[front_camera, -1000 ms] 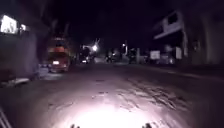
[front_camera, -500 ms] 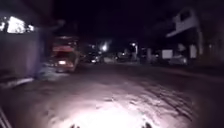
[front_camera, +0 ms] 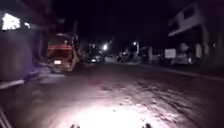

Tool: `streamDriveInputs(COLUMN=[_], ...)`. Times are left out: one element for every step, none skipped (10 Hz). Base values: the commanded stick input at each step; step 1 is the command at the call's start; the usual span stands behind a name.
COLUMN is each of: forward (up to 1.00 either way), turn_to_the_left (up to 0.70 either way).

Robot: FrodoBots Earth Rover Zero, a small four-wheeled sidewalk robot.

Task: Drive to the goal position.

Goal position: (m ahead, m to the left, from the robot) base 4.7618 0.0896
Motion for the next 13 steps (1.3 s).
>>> streamDriveInputs(forward=[0.85, 0.85, 0.85, 0.85, 0.85, 0.85, 0.85, 0.85, 0.85, 0.85, 0.85, 0.85, 0.85], turn_to_the_left=[0.00, 0.00, 0.00, 0.00, 0.00, 0.00, 0.00, 0.00, 0.00, 0.00, 0.00, 0.00, 0.00])
